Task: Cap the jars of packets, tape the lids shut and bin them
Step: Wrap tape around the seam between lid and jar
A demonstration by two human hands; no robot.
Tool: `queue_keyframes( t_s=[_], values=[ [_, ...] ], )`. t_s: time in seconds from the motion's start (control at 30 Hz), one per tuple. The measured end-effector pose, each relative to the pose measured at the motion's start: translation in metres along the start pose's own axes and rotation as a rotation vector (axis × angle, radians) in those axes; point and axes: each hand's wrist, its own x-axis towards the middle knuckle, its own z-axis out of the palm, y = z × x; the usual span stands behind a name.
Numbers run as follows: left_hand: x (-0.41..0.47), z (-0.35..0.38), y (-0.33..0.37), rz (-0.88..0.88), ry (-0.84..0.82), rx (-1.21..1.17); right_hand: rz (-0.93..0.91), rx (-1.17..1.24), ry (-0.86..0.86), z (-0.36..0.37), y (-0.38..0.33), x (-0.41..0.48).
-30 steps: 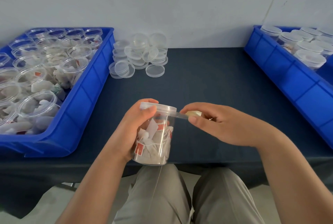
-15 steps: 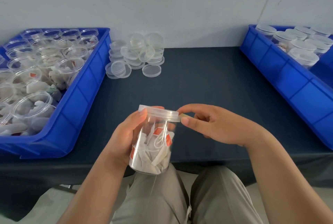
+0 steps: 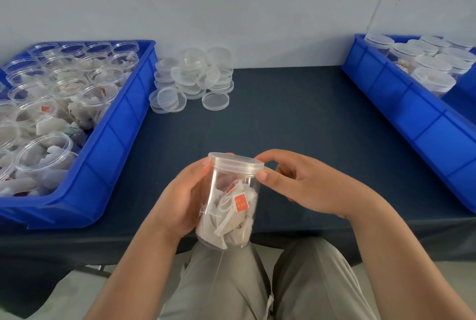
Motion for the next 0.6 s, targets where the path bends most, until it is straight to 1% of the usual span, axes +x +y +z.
queue_keyframes(
  t_s=[0.13,0.2,0.27,0.33,0.53,0.6],
  values=[
    [-0.002,0.009,0.008,-0.044,0.078,0.090,0.004,0.006,0.047,0.003,-0.004,-0.001],
    [-0.004,0.014,0.010,0.001,0.170,0.226,0.013,0.007,0.087,0.005,-0.005,-0.001],
    [-0.004,0.020,0.011,0.107,0.285,0.389,0.040,0.008,0.120,0.009,-0.005,0.000],
    [-0.006,0.028,0.013,0.155,0.355,0.570,0.062,0.002,0.135,0.012,-0.005,0.000],
    [-0.014,0.046,0.004,0.184,0.490,0.966,0.066,-0.009,0.165,0.026,-0.010,-0.001],
    [-0.015,0.047,0.006,0.179,0.524,0.995,0.070,-0.023,0.169,0.029,-0.012,-0.001]
  ],
)
